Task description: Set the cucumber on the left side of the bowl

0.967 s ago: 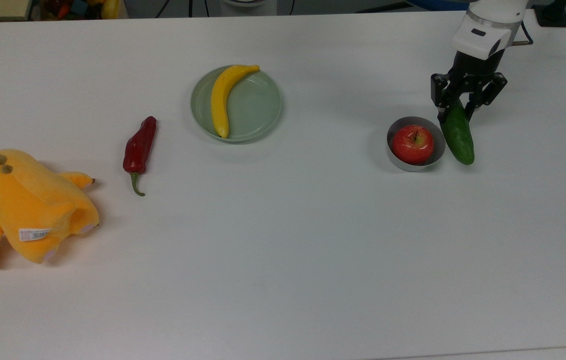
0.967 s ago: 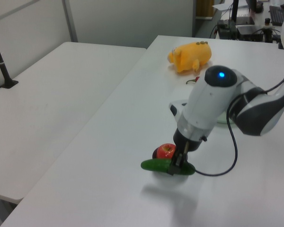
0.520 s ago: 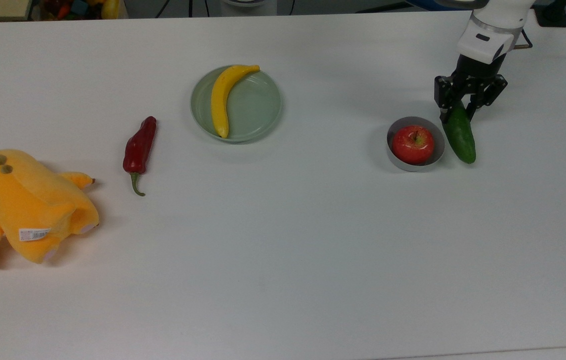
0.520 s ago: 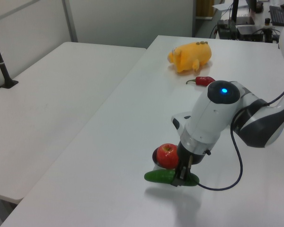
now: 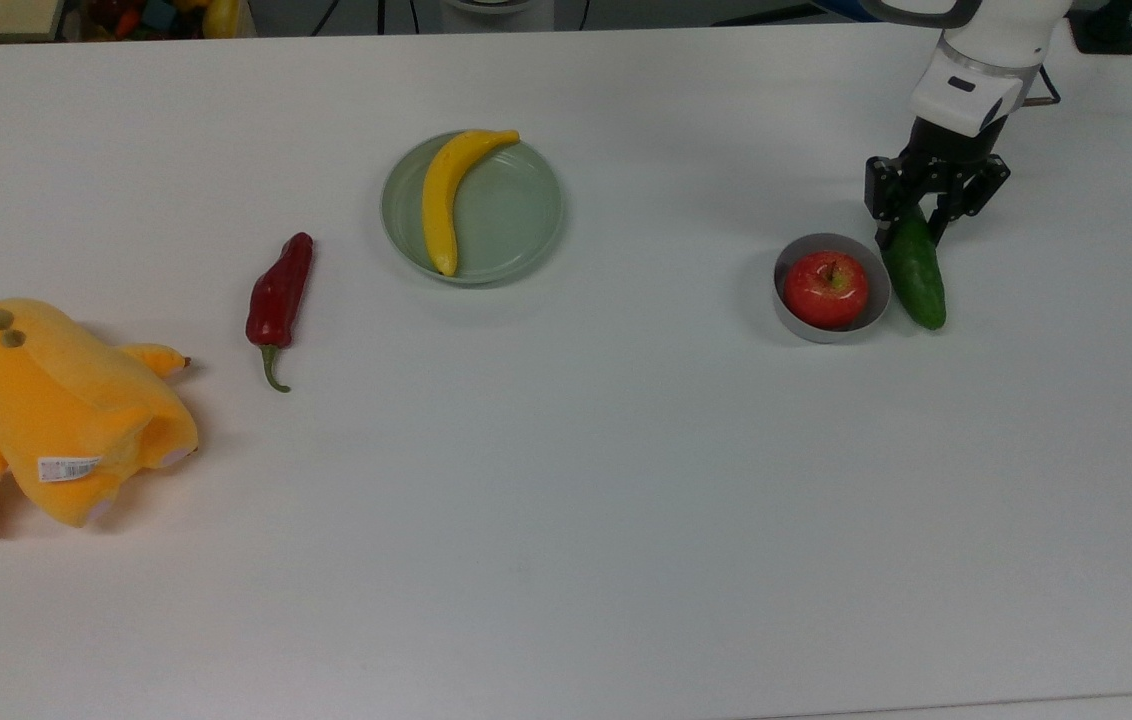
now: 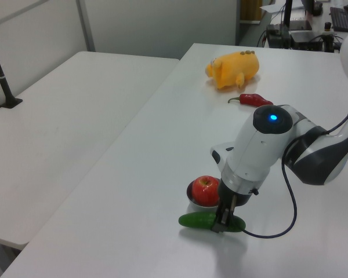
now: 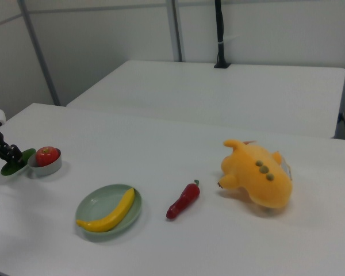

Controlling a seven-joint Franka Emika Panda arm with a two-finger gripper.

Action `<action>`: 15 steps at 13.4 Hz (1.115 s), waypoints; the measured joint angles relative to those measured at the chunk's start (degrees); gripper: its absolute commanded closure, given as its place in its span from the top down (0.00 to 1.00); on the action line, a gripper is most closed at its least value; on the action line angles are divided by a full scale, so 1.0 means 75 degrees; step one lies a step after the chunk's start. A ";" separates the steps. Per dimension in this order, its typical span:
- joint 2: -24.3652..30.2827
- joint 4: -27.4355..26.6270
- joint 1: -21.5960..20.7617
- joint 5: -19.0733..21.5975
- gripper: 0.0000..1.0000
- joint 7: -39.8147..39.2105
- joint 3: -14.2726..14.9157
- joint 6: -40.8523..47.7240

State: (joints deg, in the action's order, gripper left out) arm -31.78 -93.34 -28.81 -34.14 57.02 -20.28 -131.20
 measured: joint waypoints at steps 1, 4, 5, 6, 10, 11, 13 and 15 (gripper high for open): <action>-0.0001 0.0000 0.0001 0.0000 0.81 0.0003 0.0000 0.0000; 0.0000 0.0005 0.0010 0.0000 0.92 0.0013 0.0000 0.0000; 0.0000 0.0011 0.0015 0.0000 0.96 0.0018 0.0000 0.0000; 0.0000 0.0022 0.0023 0.0000 1.00 0.0026 0.0000 0.0000; 0.0469 0.0075 0.0131 0.0251 1.00 0.0102 0.0000 0.0264; 0.0792 0.0091 0.0203 0.0634 1.00 0.0101 0.0001 0.0605; 0.1348 0.0134 0.0371 0.1309 1.00 0.0037 0.0001 0.1195; 0.2036 0.0174 0.0656 0.2115 1.00 -0.0220 0.0005 0.1938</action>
State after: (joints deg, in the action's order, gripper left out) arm -16.50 -92.03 -23.89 -18.28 55.37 -20.24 -116.67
